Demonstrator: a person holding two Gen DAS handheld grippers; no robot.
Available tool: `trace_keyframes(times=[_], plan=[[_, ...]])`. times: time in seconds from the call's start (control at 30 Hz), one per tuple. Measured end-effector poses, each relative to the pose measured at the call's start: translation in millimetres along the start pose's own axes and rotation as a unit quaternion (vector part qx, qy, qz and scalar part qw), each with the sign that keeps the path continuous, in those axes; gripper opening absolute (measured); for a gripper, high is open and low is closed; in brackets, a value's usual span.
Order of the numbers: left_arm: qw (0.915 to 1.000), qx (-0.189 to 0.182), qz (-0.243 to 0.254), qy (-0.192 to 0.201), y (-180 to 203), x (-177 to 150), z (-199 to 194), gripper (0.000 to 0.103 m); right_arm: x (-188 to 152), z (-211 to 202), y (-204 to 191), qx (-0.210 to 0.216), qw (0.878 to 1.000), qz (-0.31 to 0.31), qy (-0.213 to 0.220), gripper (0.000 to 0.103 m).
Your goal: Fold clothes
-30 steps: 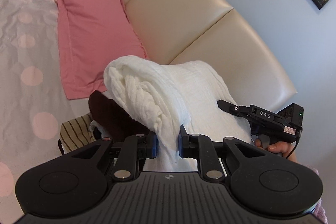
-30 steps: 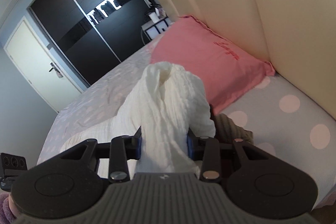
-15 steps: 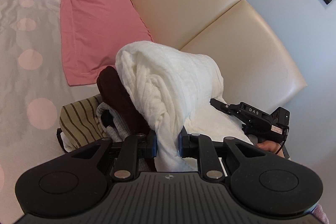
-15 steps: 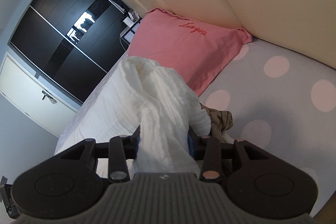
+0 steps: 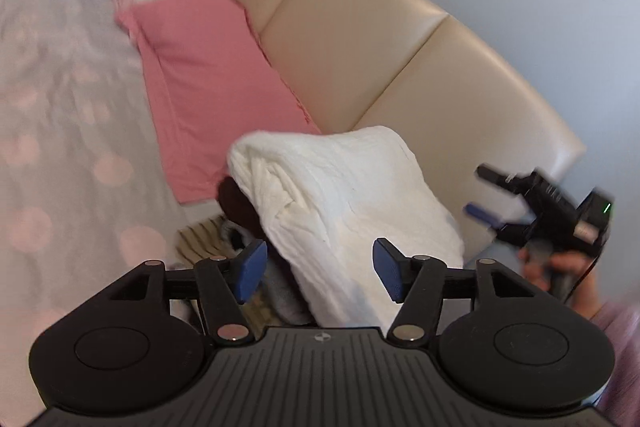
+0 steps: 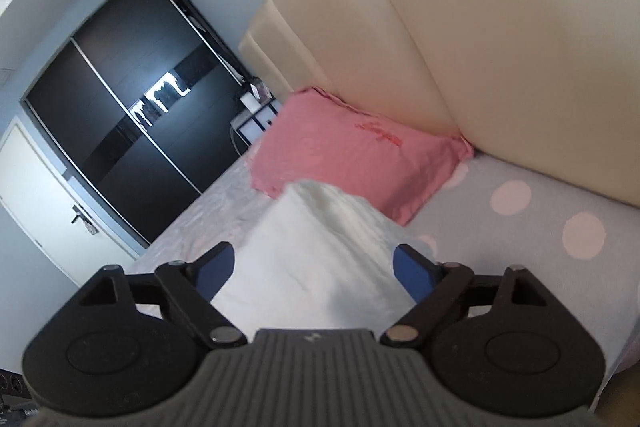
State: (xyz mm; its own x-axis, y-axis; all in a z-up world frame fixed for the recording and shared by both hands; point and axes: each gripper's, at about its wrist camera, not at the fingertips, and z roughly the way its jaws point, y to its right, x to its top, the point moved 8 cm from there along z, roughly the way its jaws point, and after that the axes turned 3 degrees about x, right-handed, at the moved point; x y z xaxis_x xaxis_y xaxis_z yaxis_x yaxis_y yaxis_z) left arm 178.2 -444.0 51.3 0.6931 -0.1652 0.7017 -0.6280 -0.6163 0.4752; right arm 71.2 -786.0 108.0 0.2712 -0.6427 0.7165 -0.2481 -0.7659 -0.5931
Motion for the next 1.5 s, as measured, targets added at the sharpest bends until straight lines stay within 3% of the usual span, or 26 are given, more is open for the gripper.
trace_keyframes(times=[0.1, 0.23, 0.47, 0.63, 0.83, 0.97, 1.2, 1.37, 1.43, 1.5], plan=[[0.9970, 0.042, 0.062, 0.022, 7, 1, -40, 0.059, 5, -24, -38, 0.010, 0.999, -0.031, 0.010, 0.091], [0.9936, 0.076, 0.074, 0.039, 7, -1, -97, 0.068, 3, -48, -101, 0.035, 0.996, -0.079, 0.012, 0.094], [0.9840, 0.138, 0.092, 0.065, -7, -10, -187, 0.074, -18, -81, -237, 0.087, 0.980, -0.176, 0.033, 0.101], [0.9741, 0.185, 0.088, 0.095, -29, -16, -245, 0.075, -56, -85, -325, 0.125, 0.967, -0.224, 0.012, 0.102], [0.9578, 0.244, 0.069, 0.135, -63, -29, -314, 0.076, -128, -85, -409, 0.151, 0.938, -0.311, 0.021, 0.102], [0.9446, 0.273, 0.068, 0.168, -80, -42, -355, 0.076, -185, -81, -448, 0.160, 0.923, -0.349, 0.008, 0.102], [0.9176, 0.337, 0.053, 0.204, -116, -69, -393, 0.078, -284, -84, -484, 0.167, 0.907, -0.384, 0.042, 0.102], [0.9016, 0.376, 0.030, 0.212, -148, -101, -391, 0.079, -353, -73, -483, 0.179, 0.915, -0.361, 0.022, 0.102], [0.8913, 0.395, 0.009, 0.222, -162, -117, -393, 0.079, -379, -64, -475, 0.166, 0.924, -0.343, 0.020, 0.102], [0.8839, 0.406, -0.015, 0.232, -180, -137, -396, 0.079, -403, -57, -466, 0.148, 0.926, -0.347, 0.019, 0.102]])
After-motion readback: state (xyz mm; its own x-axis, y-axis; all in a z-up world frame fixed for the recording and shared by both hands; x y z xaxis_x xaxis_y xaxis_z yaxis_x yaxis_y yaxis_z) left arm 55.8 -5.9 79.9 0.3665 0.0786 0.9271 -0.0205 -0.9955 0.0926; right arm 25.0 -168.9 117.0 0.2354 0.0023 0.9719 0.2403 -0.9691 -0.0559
